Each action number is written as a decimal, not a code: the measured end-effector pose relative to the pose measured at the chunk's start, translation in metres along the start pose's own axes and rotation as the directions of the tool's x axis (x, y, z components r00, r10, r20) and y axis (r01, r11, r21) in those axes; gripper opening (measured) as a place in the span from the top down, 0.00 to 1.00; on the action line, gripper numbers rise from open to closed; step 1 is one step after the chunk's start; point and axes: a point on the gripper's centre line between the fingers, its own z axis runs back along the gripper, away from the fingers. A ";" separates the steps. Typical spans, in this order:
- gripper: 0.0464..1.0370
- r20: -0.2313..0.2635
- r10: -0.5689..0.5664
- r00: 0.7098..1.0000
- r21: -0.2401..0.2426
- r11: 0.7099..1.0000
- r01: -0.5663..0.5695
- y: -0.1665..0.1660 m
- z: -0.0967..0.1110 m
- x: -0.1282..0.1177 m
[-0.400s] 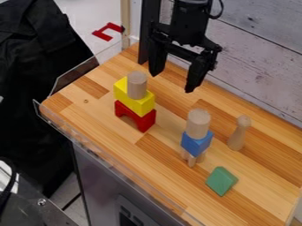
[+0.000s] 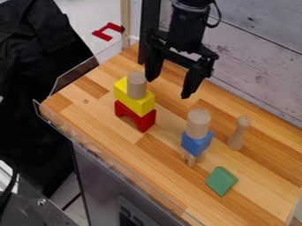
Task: Put the cylinder from the top of blue cube, to the top of other cylinder
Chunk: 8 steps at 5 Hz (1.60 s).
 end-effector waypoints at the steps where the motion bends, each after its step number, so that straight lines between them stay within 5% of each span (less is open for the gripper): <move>1: 0.04 -0.032 -0.028 0.999 0.019 0.999 0.028 -0.010 -0.006 0.002; 5: 0.04 0.071 -0.118 0.990 0.006 0.993 0.118 -0.047 0.021 -0.032; 8: 0.04 0.003 -0.148 0.989 -0.042 0.988 0.148 -0.057 0.001 -0.035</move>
